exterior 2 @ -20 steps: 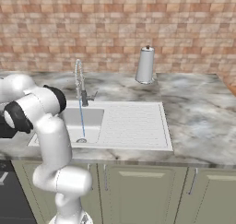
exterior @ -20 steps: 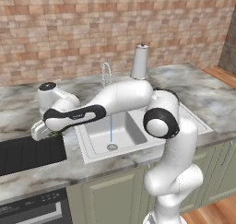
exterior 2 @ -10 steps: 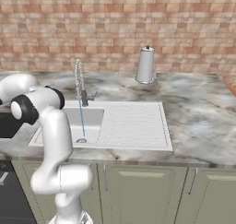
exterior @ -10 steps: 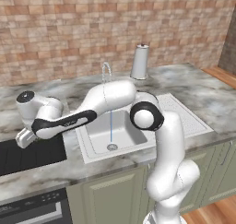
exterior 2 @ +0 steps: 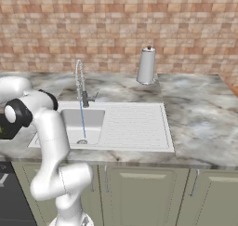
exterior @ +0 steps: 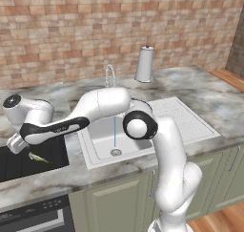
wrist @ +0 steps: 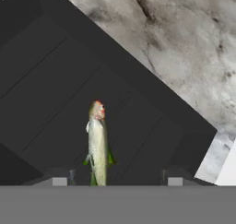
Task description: Take the fish out of the fridge, briefly rinse it in the sink, and place it on the tray next to the sink.
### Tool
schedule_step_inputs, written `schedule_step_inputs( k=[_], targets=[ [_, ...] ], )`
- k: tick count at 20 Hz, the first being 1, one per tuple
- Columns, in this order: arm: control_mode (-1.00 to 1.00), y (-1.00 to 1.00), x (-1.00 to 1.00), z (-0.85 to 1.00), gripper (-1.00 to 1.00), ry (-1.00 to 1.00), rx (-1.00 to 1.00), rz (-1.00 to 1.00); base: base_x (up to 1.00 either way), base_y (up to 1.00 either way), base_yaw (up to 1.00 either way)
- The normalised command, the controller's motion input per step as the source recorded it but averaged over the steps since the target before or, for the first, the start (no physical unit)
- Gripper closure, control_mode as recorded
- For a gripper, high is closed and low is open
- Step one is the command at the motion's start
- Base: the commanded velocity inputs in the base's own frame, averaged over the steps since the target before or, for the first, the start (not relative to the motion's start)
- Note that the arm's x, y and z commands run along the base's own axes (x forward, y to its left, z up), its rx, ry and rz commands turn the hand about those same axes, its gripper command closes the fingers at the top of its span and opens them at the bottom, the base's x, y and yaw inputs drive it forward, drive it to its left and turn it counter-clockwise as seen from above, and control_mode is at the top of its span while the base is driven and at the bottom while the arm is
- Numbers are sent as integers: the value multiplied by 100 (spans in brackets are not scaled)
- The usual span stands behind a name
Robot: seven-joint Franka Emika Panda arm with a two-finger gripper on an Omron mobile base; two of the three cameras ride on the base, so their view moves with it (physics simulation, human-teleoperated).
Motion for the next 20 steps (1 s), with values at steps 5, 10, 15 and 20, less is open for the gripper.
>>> schedule_step_inputs(
  k=[5,10,15,20],
  targets=[
    [-100,-73,-29,19,-100,-7,3,-2,0,0,0],
    [-100,-100,-68,13,-100,-18,4,-2,0,0,0],
    [-100,-100,-55,-10,-100,-14,11,0,0,0,0],
    [-100,-100,-51,-7,-100,-22,12,0,0,0,0]
  ],
)
